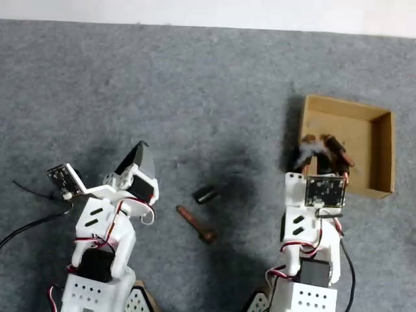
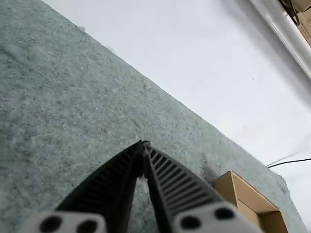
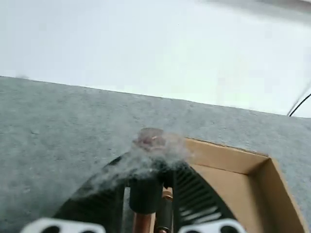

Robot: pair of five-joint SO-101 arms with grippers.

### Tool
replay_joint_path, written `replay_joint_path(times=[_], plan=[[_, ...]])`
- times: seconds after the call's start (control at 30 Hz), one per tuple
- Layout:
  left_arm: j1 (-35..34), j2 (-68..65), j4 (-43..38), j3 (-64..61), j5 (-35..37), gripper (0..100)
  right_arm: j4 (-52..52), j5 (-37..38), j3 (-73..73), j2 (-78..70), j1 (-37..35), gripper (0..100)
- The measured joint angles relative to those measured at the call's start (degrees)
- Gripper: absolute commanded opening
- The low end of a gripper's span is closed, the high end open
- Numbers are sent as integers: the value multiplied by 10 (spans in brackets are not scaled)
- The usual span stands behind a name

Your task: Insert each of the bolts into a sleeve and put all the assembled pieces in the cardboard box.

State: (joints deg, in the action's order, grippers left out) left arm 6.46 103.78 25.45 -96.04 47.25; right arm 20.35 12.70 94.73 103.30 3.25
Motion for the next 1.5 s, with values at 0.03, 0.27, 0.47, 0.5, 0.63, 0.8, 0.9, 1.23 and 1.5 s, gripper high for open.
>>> replay_joint_path(times=[0.03,0.27,0.47,0.5,0.63,0.8,0.9,1.23,1.5], plan=[[0,0,0,0,0,5,0,0,-8,-17,3,5],[0,0,26,0,0,5,0,-1,-196,-292,33,5],[0,0,52,0,0,5,44,-5,-433,-625,88,5],[0,0,55,0,-2,5,62,-5,-468,-675,95,5],[0,0,62,0,-4,5,115,-5,-576,-850,118,5],[0,0,62,0,-4,5,127,-5,-631,-980,141,9],[0,0,62,0,-4,5,127,-6,-636,-1011,150,9],[0,0,62,0,-4,5,128,-7,-636,-1022,193,87],[0,0,62,0,-4,5,129,-6,-636,-1022,231,221]])
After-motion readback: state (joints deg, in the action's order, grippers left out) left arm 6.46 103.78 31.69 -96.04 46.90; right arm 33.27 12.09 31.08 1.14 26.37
